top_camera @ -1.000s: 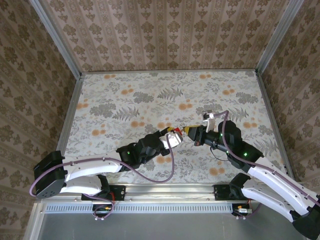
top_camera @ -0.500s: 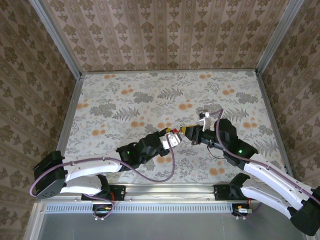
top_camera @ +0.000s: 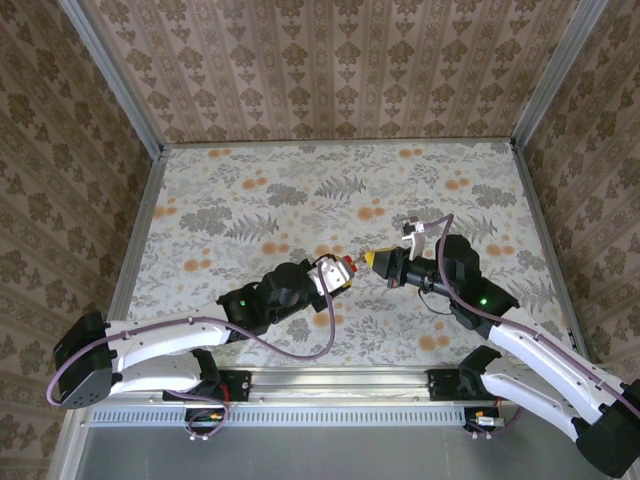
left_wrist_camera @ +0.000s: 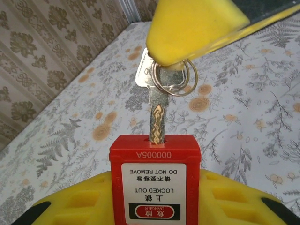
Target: Unlock with the key
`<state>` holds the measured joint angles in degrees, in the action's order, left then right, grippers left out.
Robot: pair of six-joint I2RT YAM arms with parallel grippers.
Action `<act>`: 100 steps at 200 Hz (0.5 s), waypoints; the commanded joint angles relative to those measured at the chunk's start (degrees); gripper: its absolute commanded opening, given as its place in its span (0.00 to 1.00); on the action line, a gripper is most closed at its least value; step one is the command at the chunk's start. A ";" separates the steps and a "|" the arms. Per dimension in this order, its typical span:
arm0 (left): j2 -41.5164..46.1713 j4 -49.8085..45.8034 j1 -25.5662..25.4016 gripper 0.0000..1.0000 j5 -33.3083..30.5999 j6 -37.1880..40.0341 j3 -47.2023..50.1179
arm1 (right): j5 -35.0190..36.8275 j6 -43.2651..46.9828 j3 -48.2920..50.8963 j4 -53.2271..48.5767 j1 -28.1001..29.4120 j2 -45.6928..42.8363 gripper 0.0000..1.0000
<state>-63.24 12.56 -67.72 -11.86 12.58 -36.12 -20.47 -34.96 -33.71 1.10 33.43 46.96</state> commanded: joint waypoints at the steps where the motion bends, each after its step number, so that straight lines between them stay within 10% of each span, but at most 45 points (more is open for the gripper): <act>1: 2.95 10.73 -0.74 0.21 5.94 -1.01 -2.81 | -3.38 0.20 -0.53 -7.01 0.23 2.53 0.00; 100: 0.06 13.16 -0.31 0.17 4.09 -0.51 -4.14 | -4.01 0.48 -0.75 -6.70 4.48 5.76 0.00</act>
<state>-63.90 10.39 -67.72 -11.81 12.51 -36.12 -21.39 -34.92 -35.66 0.23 35.16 50.39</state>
